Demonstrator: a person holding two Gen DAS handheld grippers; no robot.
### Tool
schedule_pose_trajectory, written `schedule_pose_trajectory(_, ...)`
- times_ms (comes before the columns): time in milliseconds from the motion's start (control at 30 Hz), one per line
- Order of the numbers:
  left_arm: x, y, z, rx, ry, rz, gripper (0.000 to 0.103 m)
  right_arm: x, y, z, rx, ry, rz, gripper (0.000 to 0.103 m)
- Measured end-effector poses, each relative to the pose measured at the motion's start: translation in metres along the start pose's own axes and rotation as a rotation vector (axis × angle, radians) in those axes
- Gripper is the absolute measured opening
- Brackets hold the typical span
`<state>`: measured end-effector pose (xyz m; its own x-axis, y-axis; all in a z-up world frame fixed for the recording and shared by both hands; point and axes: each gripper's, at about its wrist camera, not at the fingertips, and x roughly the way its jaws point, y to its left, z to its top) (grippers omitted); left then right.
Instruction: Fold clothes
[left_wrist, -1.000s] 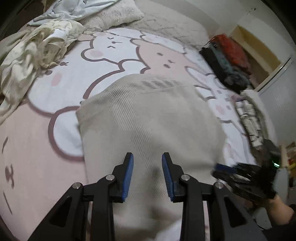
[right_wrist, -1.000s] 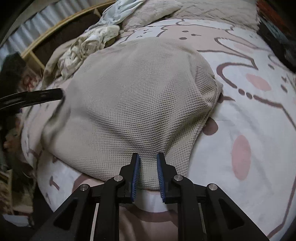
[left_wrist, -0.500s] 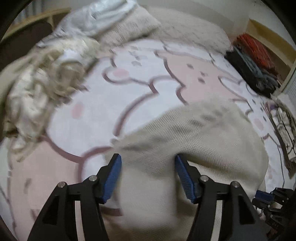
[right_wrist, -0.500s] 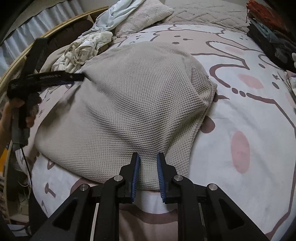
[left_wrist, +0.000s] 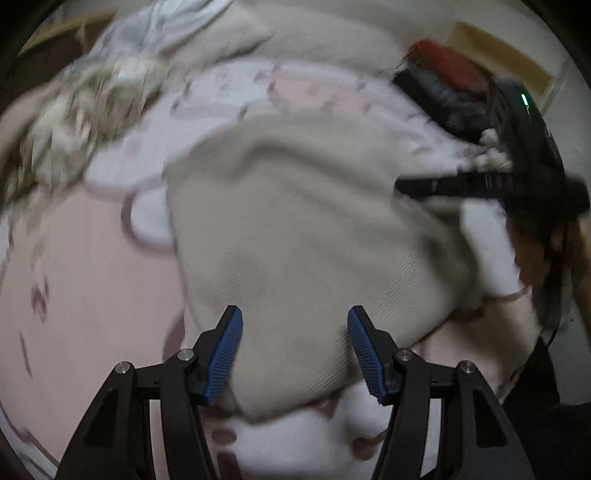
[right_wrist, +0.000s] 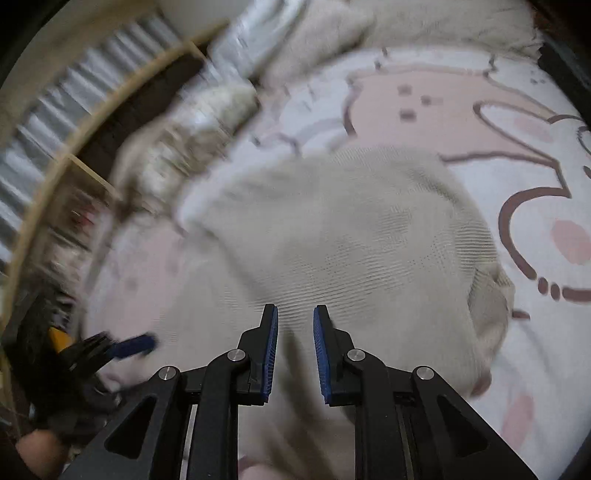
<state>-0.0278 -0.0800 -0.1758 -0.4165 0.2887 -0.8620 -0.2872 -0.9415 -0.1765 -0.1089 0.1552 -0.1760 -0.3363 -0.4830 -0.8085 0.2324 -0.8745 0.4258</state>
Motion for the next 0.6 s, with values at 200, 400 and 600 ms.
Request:
schedule_pose_trajectory(200, 0.001, -0.004, -0.007, 0.058, -0.024, 0.046, 0.059, -0.006, -0.038, 0.007, 0.044, -0.016, -0.08, 0.011)
schedule_pose_trajectory(400, 0.005, -0.002, -0.011, 0.073, -0.034, 0.053, 0.059, -0.028, -0.023, -0.038, -0.055, -0.02, -0.138, 0.011)
schedule_pose_trajectory(600, 0.003, -0.008, -0.009, 0.149, -0.017, 0.078, 0.059, -0.032, -0.031, -0.089, -0.06, -0.013, -0.121, 0.011)
